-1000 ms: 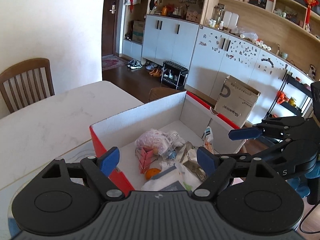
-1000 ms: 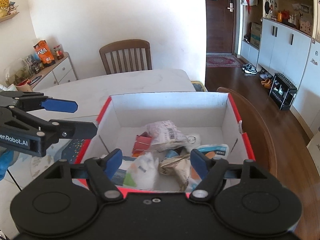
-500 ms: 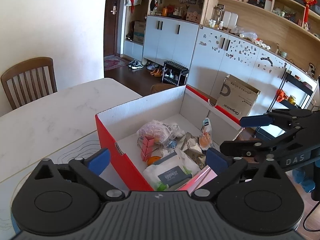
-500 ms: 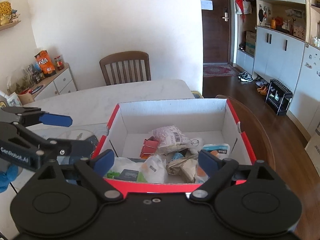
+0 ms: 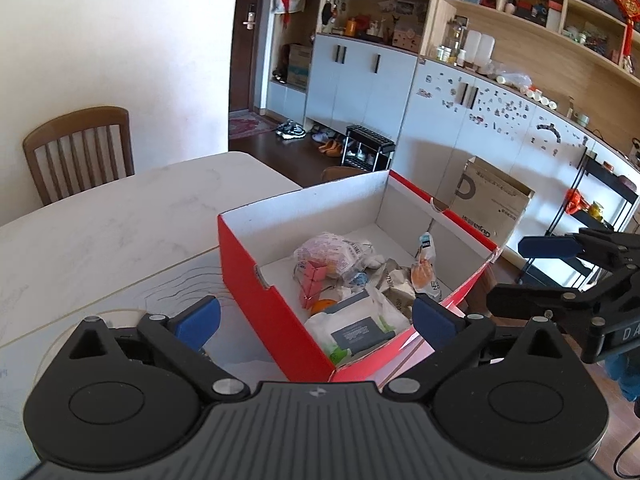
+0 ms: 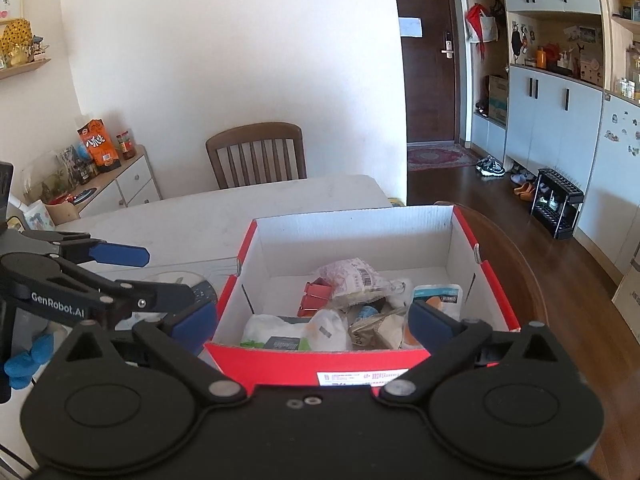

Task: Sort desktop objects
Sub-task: 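Withdraw both grippers from the box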

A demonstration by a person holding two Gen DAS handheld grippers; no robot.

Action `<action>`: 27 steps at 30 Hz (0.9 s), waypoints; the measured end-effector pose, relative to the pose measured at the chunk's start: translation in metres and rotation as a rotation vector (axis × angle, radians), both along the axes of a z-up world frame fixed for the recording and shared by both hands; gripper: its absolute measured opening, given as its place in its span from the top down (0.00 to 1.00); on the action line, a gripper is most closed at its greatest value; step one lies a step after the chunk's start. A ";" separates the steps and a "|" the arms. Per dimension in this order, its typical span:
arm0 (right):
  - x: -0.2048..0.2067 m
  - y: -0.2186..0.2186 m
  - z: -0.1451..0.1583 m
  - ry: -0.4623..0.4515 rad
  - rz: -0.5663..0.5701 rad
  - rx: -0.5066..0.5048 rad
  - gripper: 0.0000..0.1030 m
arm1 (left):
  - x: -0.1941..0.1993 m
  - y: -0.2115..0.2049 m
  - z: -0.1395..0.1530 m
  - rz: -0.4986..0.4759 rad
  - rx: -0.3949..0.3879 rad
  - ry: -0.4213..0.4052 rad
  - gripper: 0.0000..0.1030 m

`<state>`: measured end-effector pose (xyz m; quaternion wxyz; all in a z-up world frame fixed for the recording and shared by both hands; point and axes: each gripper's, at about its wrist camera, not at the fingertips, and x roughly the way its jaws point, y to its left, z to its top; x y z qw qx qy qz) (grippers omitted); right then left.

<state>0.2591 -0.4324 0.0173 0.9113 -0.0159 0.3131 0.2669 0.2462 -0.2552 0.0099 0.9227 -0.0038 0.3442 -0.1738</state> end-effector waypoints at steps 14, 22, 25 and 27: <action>-0.015 0.003 -0.002 0.012 -0.018 0.015 0.01 | -0.011 0.001 0.001 0.011 0.017 -0.009 0.01; -0.020 0.007 -0.004 0.020 -0.019 0.016 0.01 | -0.015 0.000 0.000 0.017 0.033 -0.026 0.01; -0.022 0.008 -0.004 0.022 -0.025 0.017 0.01 | -0.015 0.000 -0.001 0.016 0.039 -0.018 0.01; -0.023 0.008 -0.005 0.027 -0.029 0.016 0.01 | -0.015 0.001 -0.002 0.015 0.038 -0.012 0.01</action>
